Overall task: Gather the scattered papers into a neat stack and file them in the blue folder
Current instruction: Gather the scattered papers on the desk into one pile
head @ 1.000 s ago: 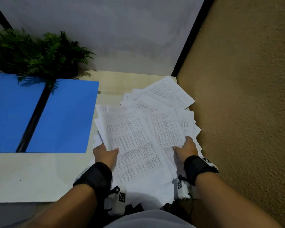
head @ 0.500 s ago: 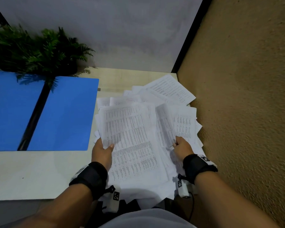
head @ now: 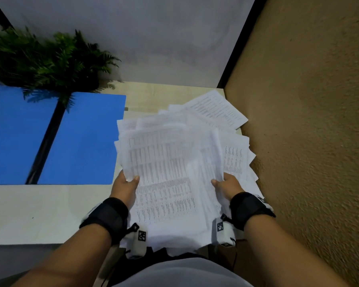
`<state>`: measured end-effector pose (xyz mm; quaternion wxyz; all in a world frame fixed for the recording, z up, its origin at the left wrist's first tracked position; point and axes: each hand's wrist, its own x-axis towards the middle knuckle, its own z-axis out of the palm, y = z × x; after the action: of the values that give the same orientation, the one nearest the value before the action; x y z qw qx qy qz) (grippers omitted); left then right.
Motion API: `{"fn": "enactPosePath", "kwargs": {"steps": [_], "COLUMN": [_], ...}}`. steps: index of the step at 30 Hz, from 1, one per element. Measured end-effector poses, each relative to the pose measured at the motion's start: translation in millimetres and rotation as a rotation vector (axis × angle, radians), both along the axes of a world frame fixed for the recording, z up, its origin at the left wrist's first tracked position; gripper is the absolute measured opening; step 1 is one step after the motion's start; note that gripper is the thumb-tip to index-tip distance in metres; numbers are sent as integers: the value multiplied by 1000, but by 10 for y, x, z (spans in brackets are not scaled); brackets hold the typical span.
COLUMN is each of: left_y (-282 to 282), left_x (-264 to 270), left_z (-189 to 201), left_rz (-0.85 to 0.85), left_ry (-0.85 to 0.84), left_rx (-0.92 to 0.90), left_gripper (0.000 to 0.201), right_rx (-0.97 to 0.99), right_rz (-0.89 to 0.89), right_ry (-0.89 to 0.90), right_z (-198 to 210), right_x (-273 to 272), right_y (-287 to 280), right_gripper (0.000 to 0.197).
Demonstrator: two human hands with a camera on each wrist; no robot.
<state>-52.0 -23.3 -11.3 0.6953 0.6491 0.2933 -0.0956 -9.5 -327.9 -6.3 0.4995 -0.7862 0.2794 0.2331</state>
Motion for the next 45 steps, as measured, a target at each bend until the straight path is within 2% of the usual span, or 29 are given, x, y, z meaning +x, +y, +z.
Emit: {"fn": "enactPosePath", "kwargs": {"steps": [5,8,12,16,20,22,25,28,31,33,35,37,40,42,45], "left_y": [73,42,-3,-18,-26,13,25,-75,-226,-334,-416,-478,-549,-591,-672], "left_x": [3,-3,17,82,130,140,125,154,242,301,345,360,395,414,393], "left_z": [-141,-120,-69,-36,-14,-103,-48,64,58,53,65,68,83,113,123], "left_rz": [12,-42,-188,-330,-347,-213,-57,-70,-174,-204,-195,-188,-214,-217,-124], "left_ry": [112,150,214,245,226,172,68,65,88,114,138,162,193,182,127], "left_rx": [47,78,141,164,236,242,152,-46,0,67,122,138,239,311,241], "left_gripper": [39,38,40,44,32,20,9,28,23,23,31,36,40,40,33], "right_rx": [-174,-181,53,213,116,-5,-27,25,67,40,-73,-102,88,176,295], "right_rz": [-246,-382,-424,-368,-313,-261,-255,-213,-157,-235,-317,-295,-174,-160,-250], "right_ry": [-76,-108,-103,30,60,13,-67,-31,-3,-123,-220,-166,47,75,-9], "right_z": [46,43,59,-84,-39,40,229,335,280,219,214,151,99,183,214], "right_x": [-58,47,247,436,466,439,346,227,99,21,-53,-90,-92,-85,-87], "right_y": [-263,-313,-141,-1,95,73,12,-3,36,58,90,107,108,121,124], "right_gripper": [40,41,49,74,62,44,30,17,9,19,27,36,35,32,59]}}
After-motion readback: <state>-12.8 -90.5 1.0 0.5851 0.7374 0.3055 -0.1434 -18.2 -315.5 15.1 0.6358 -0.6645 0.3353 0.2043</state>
